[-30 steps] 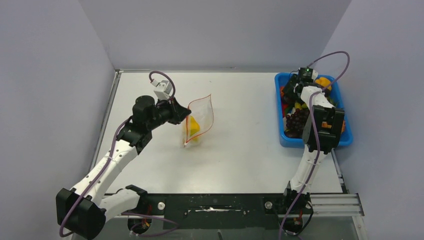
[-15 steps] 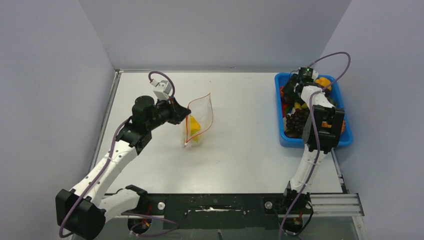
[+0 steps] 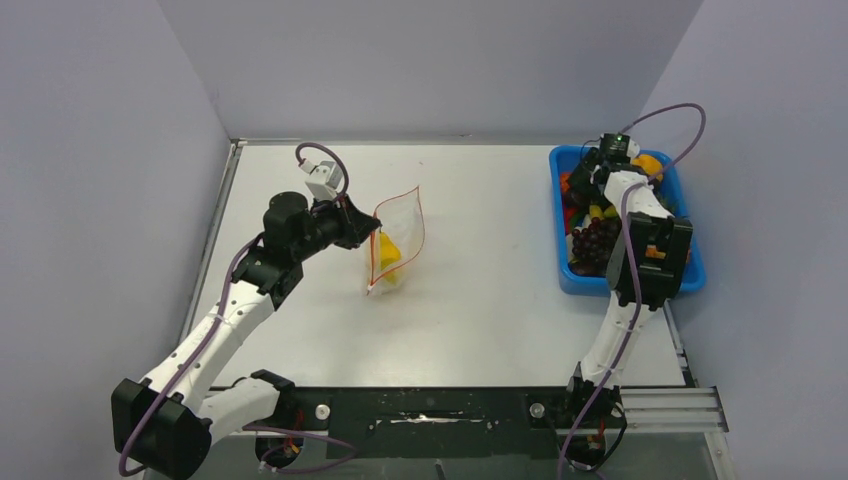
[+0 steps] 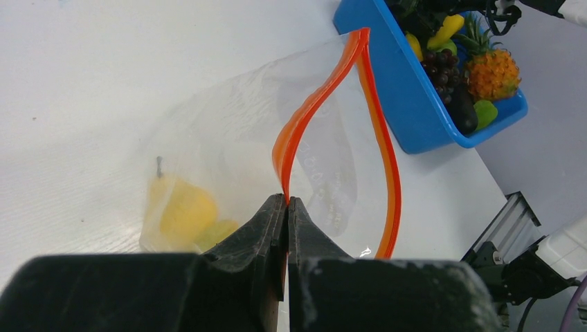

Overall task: Place the food in the zip-top bag and seal the zipper
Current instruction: Pick up the fake fruit from the bin.

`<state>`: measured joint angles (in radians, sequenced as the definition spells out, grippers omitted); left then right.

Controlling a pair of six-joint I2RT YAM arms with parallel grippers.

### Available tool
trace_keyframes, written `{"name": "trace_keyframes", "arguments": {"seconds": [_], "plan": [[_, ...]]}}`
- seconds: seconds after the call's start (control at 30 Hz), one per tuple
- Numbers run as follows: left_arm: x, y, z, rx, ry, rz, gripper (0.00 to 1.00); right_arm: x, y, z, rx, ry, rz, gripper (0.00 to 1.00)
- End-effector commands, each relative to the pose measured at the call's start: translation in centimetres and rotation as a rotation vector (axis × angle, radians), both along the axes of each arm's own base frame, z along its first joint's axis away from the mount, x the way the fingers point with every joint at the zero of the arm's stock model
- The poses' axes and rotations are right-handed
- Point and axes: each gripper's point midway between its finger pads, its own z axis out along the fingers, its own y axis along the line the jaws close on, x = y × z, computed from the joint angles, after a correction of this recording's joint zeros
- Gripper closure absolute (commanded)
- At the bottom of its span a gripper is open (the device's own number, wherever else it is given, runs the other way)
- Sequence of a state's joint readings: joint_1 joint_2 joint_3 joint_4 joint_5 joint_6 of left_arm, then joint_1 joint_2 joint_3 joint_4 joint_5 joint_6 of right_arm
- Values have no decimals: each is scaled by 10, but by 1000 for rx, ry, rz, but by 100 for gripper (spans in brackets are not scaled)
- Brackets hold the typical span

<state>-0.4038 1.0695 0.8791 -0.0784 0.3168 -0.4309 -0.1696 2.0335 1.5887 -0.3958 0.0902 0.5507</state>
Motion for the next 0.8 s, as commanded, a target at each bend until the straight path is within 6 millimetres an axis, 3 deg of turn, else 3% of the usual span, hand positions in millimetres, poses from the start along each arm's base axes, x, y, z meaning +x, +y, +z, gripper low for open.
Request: {"name": "trace_keyframes", "arguments": {"seconds": [0.0,0.3,0.53,0.77], "plan": [[4,3,23,-17,-92,12,100,-2,-7,55,-56,-103,-9,53],[5,4,23,-16,-92,16,100,-15,-15,74,-121,-117,-12,54],[7,5,19,-10,-86,26,100,-39,-16,85,-161,-106,2,54],[12,7,18,-8,-83,42,100,-64,1,105,-165,-120,60,54]]}}
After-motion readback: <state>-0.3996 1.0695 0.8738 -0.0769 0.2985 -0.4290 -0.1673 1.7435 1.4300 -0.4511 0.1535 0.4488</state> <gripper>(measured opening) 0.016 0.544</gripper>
